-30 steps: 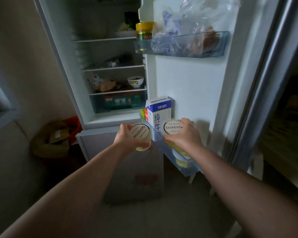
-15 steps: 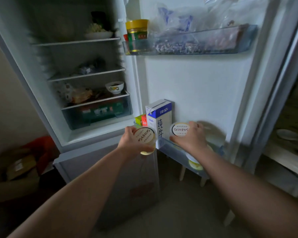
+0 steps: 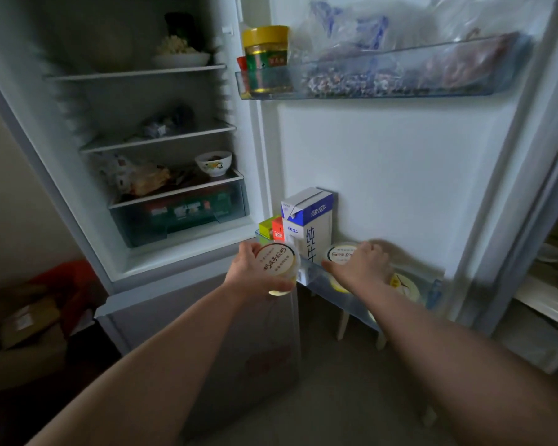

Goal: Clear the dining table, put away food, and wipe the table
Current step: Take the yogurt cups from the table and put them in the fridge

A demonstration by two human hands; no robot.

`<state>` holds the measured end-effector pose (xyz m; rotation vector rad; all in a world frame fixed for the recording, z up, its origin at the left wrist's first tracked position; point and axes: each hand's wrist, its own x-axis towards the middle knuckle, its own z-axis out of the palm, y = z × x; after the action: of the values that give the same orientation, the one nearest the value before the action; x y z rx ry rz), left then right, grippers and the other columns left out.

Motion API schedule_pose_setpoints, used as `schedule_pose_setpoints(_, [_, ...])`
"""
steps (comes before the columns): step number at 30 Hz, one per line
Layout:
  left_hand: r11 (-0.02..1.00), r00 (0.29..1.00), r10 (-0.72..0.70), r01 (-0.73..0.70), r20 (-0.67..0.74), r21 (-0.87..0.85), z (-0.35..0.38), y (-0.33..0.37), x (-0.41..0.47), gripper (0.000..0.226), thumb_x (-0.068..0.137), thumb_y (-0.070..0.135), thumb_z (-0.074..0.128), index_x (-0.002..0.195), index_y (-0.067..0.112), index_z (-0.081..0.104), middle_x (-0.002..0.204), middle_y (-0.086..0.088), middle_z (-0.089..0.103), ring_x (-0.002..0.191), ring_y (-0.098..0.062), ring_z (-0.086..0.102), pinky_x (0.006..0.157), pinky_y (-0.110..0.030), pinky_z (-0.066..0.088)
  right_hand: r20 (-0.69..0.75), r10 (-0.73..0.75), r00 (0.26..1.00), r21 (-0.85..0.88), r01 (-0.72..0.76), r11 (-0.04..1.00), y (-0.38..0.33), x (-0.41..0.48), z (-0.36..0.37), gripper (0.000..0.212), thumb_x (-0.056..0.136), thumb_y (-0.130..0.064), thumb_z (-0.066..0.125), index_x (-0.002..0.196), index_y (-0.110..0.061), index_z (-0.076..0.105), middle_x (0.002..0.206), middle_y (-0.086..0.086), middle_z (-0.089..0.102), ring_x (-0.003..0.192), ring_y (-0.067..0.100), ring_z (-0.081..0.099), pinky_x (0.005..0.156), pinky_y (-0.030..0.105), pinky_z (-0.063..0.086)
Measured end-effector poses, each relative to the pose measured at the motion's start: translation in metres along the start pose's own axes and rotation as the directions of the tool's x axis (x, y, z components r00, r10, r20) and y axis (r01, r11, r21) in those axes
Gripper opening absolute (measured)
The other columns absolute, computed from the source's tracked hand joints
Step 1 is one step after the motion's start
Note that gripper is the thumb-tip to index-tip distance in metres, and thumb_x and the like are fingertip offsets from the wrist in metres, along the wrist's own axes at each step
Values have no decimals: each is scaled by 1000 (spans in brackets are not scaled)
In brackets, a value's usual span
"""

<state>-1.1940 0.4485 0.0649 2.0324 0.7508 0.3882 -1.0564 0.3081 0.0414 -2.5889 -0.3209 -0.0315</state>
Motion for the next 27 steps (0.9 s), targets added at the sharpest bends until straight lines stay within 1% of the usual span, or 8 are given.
schedule_pose_setpoints(4, [1000, 1000, -11, 11, -10, -8, -1, -4, 6, 96, 54, 21, 91, 132, 19, 37, 112, -1, 51, 97, -13, 55, 47, -12, 46, 63, 34, 997, -43, -31, 999, -5, 5, 2, 96, 70, -66, 64, 138, -5, 35, 141, 15, 38, 130, 32, 37, 105, 44, 33])
schedule_pose_setpoints(7, [1000, 1000, -8, 8, -17, -15, -1, -4, 12, 93, 54, 21, 91, 130, 19, 38, 112, -1, 52, 91, -13, 55, 39, -8, 43, 108, 61, 992, -58, -55, 997, -7, 8, 1, 90, 74, -57, 63, 140, -4, 32, 143, 15, 36, 132, 32, 35, 107, 44, 32])
schedule_pose_setpoints(9, [1000, 1000, 1, -1, -23, -14, -1, -3, 16, 92, 54, 21, 91, 128, 20, 38, 112, -1, 52, 92, -13, 55, 46, -13, 49, 127, 51, 991, -65, -42, 997, -7, 8, 0, 81, 79, -47, 59, 142, -3, 30, 144, 16, 35, 132, 32, 34, 107, 42, 32])
schedule_pose_setpoints(11, [1000, 1000, -1, 0, -27, -29, -1, -3, 19, 92, 51, 20, 92, 126, 20, 39, 111, -1, 53, 96, -15, 57, 62, -26, 59, 148, 30, 989, -97, -15, 995, -8, 8, -2, 79, 82, -44, 57, 143, -3, 26, 145, 16, 33, 132, 32, 33, 106, 41, 32])
schedule_pose_setpoints(13, [1000, 1000, 0, -1, -29, -29, -1, -2, 23, 91, 49, 21, 92, 123, 22, 40, 108, -1, 54, 97, -17, 59, 73, -37, 61, 167, 22, 986, -120, -2, 993, -8, 6, -4, 80, 83, -44, 56, 145, -4, 24, 146, 15, 32, 133, 32, 32, 107, 41, 32])
schedule_pose_setpoints(16, [1000, 999, 11, -11, -30, -26, 0, -2, 24, 88, 46, 24, 92, 118, 24, 41, 105, 1, 54, 95, -18, 60, 72, -40, 61, 169, 3, 986, -122, 18, 992, -5, 3, -6, 80, 84, -44, 57, 144, -3, 25, 146, 15, 32, 132, 32, 33, 106, 41, 32])
schedule_pose_setpoints(23, [999, 1000, 27, -27, -8, -22, 3, 6, 21, 91, 46, 27, 94, 119, 24, 40, 105, 1, 54, 96, -20, 62, 73, -41, 61, 134, -54, 990, -77, 65, 995, -3, -8, -19, 73, 85, -41, 55, 141, -4, 29, 144, 14, 33, 131, 31, 33, 104, 41, 34])
schedule_pose_setpoints(27, [997, 998, 66, -66, 5, -34, 4, 19, 16, 88, 46, 27, 94, 116, 25, 41, 105, 2, 54, 95, -19, 62, 74, -40, 61, 102, -69, 992, -29, 73, 997, 0, -16, -29, 64, 86, -31, 54, 140, -6, 31, 144, 13, 34, 132, 30, 32, 104, 42, 33])
